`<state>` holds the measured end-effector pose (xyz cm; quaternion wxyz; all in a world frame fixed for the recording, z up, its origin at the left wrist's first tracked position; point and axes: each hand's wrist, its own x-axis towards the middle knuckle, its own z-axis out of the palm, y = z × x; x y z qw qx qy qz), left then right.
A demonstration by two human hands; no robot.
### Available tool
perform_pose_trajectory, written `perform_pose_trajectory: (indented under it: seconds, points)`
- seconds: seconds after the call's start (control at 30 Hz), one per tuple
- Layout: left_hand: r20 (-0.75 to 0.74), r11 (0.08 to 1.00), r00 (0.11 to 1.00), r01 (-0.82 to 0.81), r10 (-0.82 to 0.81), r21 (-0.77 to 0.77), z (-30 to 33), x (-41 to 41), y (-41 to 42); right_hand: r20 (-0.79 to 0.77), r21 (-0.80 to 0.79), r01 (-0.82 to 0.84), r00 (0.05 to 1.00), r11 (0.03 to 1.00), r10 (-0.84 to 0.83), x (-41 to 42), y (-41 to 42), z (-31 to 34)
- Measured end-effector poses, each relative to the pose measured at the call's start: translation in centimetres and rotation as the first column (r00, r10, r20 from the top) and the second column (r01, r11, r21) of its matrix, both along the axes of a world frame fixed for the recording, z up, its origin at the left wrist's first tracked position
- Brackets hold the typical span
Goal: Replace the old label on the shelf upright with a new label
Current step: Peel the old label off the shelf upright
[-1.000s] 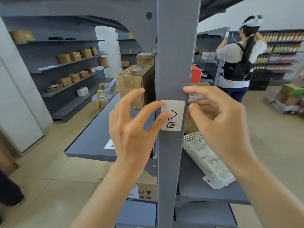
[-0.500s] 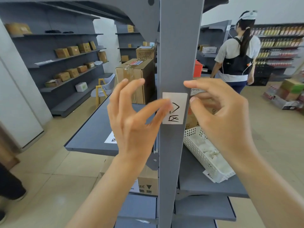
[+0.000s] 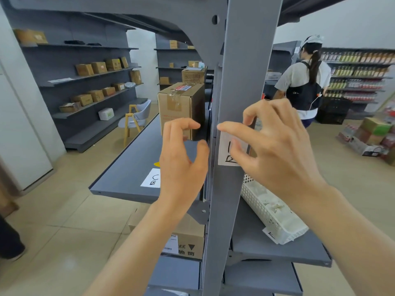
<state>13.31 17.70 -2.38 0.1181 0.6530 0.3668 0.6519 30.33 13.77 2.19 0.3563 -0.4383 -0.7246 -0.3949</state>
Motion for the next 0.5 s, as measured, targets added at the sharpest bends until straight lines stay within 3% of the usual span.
perform_pose_trajectory:
  seconds: [0.5]
  points:
    - [-0.036,0.994,0.993,0.107,-0.108,-0.034,-0.22,1.06,0.50,0.004,-0.028,0.004,1.000,1.000,-0.004,-0.54,-0.11,0.16]
